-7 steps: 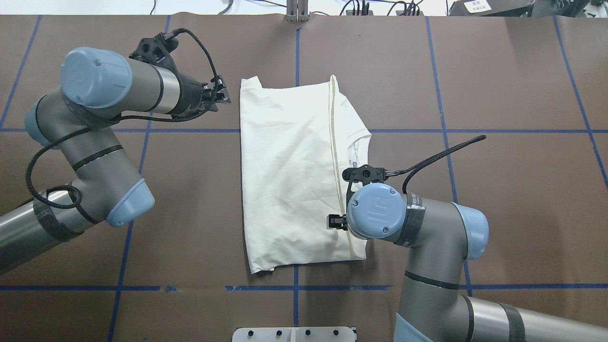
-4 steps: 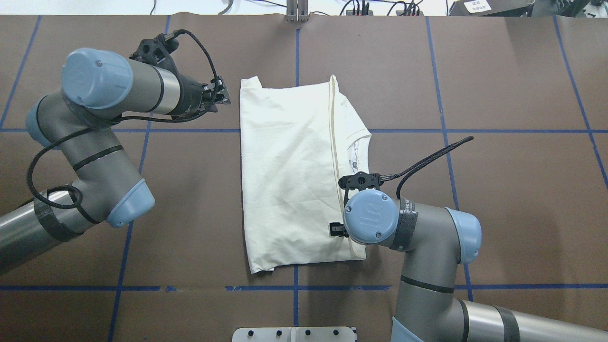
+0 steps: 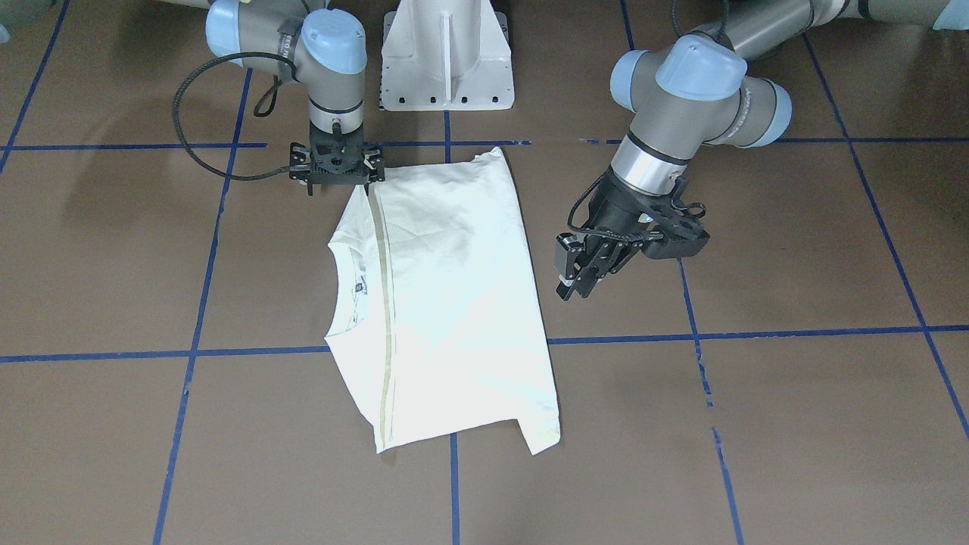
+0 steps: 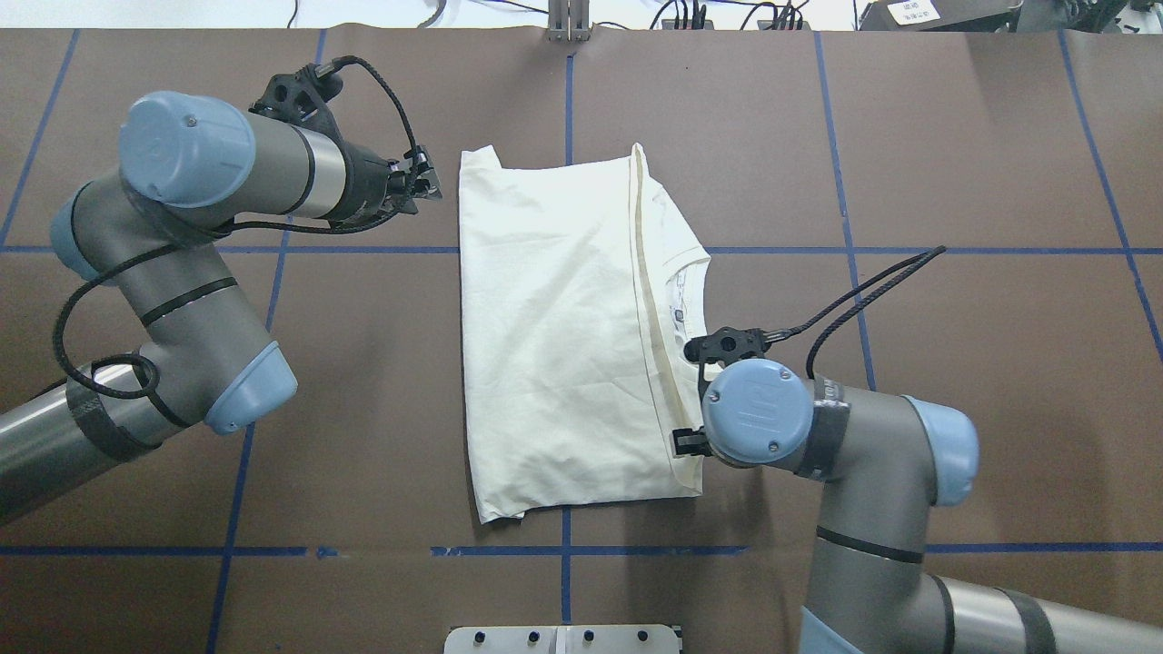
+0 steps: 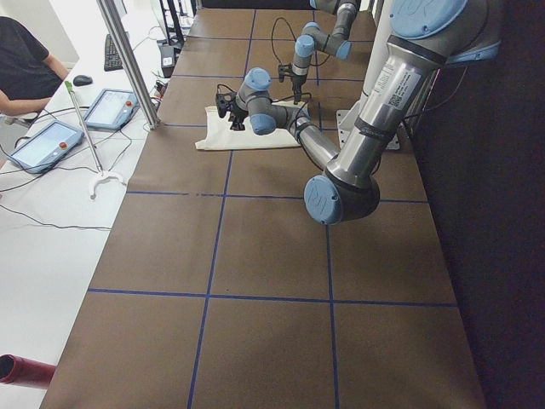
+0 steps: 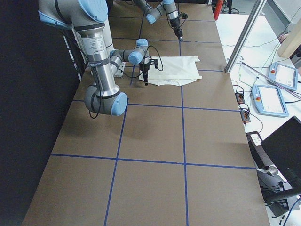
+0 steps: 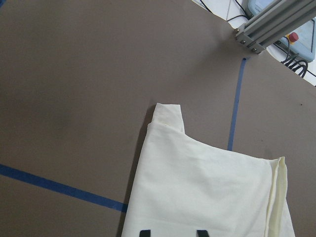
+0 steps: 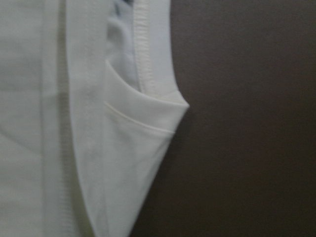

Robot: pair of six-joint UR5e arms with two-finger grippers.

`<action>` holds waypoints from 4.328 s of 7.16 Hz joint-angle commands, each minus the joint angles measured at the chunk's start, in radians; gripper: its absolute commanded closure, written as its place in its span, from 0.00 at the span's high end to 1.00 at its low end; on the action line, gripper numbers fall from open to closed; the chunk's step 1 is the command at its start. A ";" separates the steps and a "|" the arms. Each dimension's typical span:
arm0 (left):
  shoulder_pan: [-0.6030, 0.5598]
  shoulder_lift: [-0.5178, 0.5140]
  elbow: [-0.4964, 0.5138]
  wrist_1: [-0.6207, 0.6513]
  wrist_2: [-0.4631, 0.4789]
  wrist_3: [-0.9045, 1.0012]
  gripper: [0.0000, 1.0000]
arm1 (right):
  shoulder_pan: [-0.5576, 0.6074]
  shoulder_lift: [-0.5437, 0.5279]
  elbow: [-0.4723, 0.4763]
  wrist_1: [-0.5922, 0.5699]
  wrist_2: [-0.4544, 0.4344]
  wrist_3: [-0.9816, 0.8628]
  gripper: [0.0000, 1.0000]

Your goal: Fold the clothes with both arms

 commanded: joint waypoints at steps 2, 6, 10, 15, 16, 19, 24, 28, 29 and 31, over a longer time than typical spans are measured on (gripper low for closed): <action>0.000 -0.002 -0.001 0.000 0.000 0.001 0.41 | 0.011 -0.182 0.136 0.009 -0.010 -0.057 1.00; -0.002 0.001 -0.003 0.000 0.000 -0.001 0.41 | 0.028 0.118 -0.047 0.005 -0.011 -0.051 1.00; -0.002 0.002 -0.001 0.000 0.000 0.001 0.41 | 0.006 0.134 -0.121 0.000 -0.010 -0.057 1.00; -0.002 0.001 -0.008 0.000 -0.002 0.001 0.41 | 0.062 -0.040 0.038 -0.003 0.000 -0.207 1.00; -0.003 0.001 -0.015 -0.002 -0.002 -0.001 0.41 | 0.051 0.037 0.006 0.003 0.000 -0.019 1.00; -0.023 0.002 -0.060 -0.002 -0.005 -0.002 0.41 | -0.036 0.100 -0.036 0.064 -0.026 0.581 0.99; -0.028 0.004 -0.067 0.000 -0.003 -0.005 0.41 | -0.060 0.096 -0.042 0.098 -0.057 0.923 0.81; -0.026 0.004 -0.071 0.000 -0.003 -0.007 0.41 | -0.064 0.094 -0.078 0.124 -0.019 0.931 0.73; -0.026 0.004 -0.071 0.000 -0.003 -0.008 0.41 | -0.066 0.087 -0.081 0.124 -0.017 0.933 0.63; -0.025 0.004 -0.071 0.000 -0.002 -0.011 0.41 | -0.067 0.083 -0.081 0.124 -0.016 0.931 0.20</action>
